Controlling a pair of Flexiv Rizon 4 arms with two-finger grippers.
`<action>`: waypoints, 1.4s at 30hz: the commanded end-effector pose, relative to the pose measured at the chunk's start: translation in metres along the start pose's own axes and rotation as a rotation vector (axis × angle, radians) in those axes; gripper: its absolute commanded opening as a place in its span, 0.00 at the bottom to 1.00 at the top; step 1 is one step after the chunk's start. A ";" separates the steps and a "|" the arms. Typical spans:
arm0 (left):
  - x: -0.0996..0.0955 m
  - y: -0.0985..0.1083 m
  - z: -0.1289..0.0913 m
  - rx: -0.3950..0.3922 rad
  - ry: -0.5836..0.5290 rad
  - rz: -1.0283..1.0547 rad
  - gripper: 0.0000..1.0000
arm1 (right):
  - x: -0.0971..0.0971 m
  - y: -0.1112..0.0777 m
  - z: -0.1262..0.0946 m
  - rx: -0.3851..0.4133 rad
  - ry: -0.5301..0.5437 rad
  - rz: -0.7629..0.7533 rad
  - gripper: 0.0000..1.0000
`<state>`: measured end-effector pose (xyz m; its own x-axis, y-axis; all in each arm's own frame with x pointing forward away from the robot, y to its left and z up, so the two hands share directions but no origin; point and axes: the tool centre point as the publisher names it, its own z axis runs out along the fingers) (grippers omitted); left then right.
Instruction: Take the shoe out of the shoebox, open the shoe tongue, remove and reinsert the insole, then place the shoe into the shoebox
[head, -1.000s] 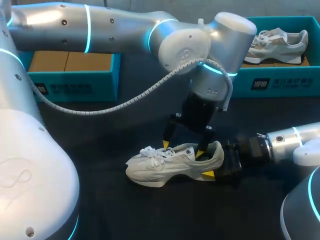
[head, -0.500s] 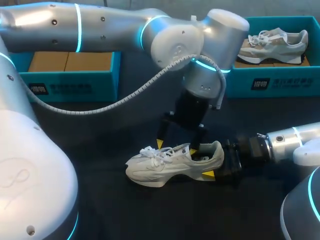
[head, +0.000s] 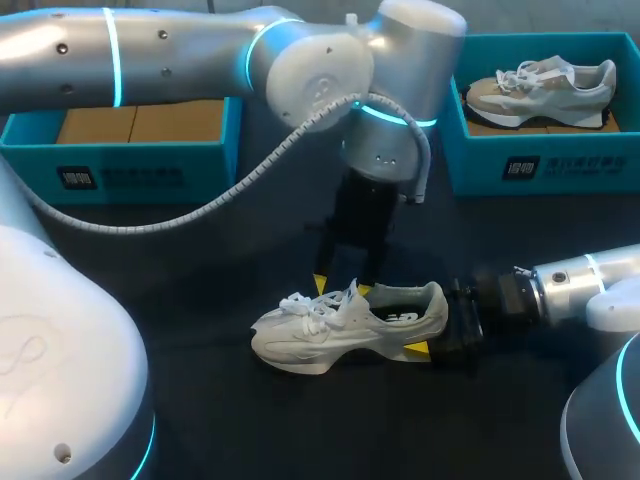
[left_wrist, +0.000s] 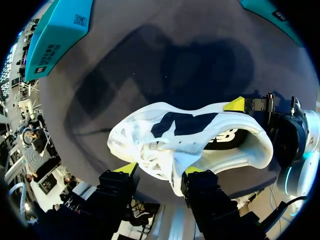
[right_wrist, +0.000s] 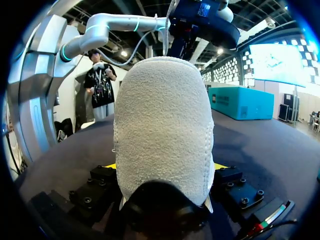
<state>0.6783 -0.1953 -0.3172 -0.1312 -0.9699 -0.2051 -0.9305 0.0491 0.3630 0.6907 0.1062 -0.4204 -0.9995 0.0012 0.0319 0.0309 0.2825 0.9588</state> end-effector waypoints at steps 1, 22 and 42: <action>-0.007 0.005 0.002 0.018 0.042 -0.003 0.44 | 0.000 -0.001 0.003 0.003 -0.002 0.000 0.00; -0.023 0.000 0.007 0.092 0.265 0.041 0.00 | 0.000 -0.001 0.003 0.003 -0.002 0.000 0.00; -0.067 -0.003 0.027 0.152 0.505 0.138 0.00 | 0.000 -0.001 0.003 0.003 -0.002 0.000 0.00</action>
<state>0.6818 -0.1356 -0.3278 -0.1590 -0.9820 0.1020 -0.9585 0.1783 0.2223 0.6908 0.1064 -0.4204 -0.9995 0.0012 0.0319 0.0310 0.2823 0.9588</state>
